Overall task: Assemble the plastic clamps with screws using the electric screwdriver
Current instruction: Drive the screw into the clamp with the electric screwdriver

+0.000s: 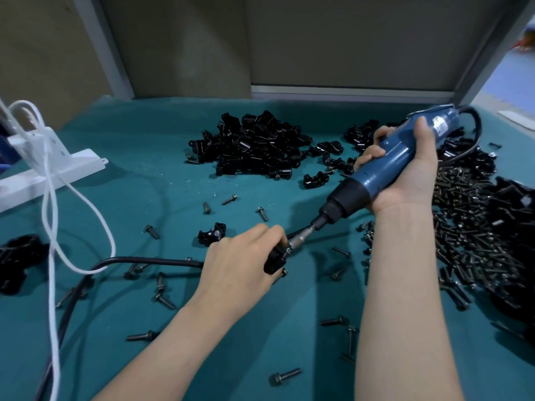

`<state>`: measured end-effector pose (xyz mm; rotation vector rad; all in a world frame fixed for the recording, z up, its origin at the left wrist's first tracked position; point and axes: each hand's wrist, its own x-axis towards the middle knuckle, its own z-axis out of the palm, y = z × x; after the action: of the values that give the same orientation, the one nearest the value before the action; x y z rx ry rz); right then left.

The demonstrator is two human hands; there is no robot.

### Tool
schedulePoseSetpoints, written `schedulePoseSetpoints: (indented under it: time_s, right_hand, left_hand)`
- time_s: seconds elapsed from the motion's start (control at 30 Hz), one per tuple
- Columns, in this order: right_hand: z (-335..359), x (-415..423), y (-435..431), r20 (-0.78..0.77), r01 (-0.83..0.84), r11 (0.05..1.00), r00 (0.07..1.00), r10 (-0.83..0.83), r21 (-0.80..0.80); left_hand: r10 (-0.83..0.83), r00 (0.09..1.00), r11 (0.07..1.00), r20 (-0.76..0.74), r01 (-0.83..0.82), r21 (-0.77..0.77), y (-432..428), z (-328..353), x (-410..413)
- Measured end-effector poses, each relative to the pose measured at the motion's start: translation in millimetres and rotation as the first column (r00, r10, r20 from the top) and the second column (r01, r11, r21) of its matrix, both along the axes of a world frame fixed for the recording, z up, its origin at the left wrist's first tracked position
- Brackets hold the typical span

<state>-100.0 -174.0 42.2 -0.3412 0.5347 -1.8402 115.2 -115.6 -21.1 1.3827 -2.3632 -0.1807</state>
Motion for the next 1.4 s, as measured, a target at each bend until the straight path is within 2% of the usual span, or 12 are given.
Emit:
schedulePoseSetpoints:
  time_s: [0.33, 0.6, 0.77, 0.93, 1.03, 1.1, 1.17, 1.27, 1.3, 1.4]
  right_hand:
    - [9, 3, 1, -0.152, -0.011, 1.000, 0.988, 0.012, 0.004]
    - [9, 8, 1, -0.183, 0.010, 1.000, 0.983, -0.005, 0.025]
    - [8, 8, 0, -0.188, 0.019, 0.999, 0.982, -0.012, 0.035]
    - [7, 8, 0, -0.134, -0.002, 1.000, 0.991, 0.003, 0.010]
    - [7, 11, -1, -0.167, 0.017, 0.999, 0.986, -0.012, 0.033]
    - [6, 12, 0, -0.059, -0.042, 0.998, 0.997, 0.039, -0.044]
    - [6, 10, 0, 0.042, -0.093, 0.985, 0.994, 0.100, -0.148]
    - [6, 6, 2, 0.094, -0.149, 0.948, 0.979, 0.182, -0.281]
    - [5, 4, 2, 0.128, -0.160, 0.935, 0.969, 0.210, -0.317]
    - [-2, 3, 1, 0.214, -0.153, 0.935, 0.950, 0.229, -0.320]
  left_hand:
    - [0.009, 0.999, 1.000, 0.047, -0.008, -0.018, -1, -1, 1]
    - [-0.021, 0.995, 0.999, 0.093, 0.023, -0.021, -1, -1, 1]
    - [-0.018, 0.997, 1.000, 0.071, 0.018, -0.008, -1, 0, 1]
    - [-0.032, 0.999, 0.999, -0.024, 0.033, 0.022, 2, 1, -1]
    - [-0.047, 0.999, 0.999, 0.023, 0.047, -0.002, 0, 2, 2]
    - [-0.083, 0.992, 0.990, -0.095, 0.092, 0.103, 2, 4, 4]
    - [-0.133, 0.954, 0.944, -0.269, 0.205, 0.260, 6, 10, 2]
    - [-0.103, 0.821, 0.757, -0.561, 0.431, 0.492, 13, 18, -1]
    - [-0.102, 0.792, 0.722, -0.602, 0.475, 0.503, 12, 20, 0]
    - [-0.105, 0.805, 0.730, -0.584, 0.461, 0.504, 9, 19, 1]
